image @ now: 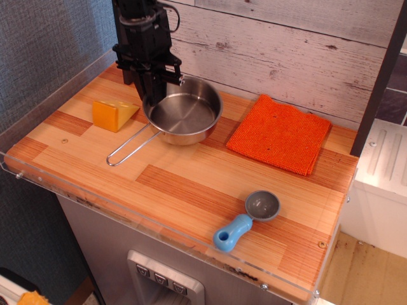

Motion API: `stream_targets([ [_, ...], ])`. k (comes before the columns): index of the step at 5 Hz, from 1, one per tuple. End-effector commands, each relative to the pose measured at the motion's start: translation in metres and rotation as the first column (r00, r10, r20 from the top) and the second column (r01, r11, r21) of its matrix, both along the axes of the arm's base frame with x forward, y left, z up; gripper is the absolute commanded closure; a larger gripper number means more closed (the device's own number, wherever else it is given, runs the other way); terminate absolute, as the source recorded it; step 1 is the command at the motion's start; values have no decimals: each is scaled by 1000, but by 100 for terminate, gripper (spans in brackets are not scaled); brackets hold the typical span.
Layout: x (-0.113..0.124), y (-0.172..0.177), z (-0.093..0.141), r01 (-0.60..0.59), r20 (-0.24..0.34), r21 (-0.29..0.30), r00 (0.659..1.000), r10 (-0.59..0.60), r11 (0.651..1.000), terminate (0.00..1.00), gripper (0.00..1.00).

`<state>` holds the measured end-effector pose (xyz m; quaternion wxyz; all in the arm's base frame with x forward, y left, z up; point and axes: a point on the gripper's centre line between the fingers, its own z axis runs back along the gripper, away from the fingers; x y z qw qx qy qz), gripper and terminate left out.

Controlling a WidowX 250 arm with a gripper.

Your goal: Move pot to right of cheese.

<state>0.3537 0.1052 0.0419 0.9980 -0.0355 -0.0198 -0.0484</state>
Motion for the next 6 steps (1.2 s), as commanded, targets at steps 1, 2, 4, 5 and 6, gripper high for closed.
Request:
stream_targets([
  [1, 9, 14, 3, 0, 11, 30, 1000, 0, 1000, 0, 100],
  [2, 9, 17, 1, -6, 5, 35, 1000, 6, 999, 0, 100],
  [4, 6, 18, 12, 4, 12, 60, 1000, -5, 998, 0, 0],
  [5, 4, 19, 22, -8, 23, 52, 1000, 7, 999, 0, 0],
  [6, -2, 11, 45, -46, 49, 26, 998, 44, 999, 0, 0],
])
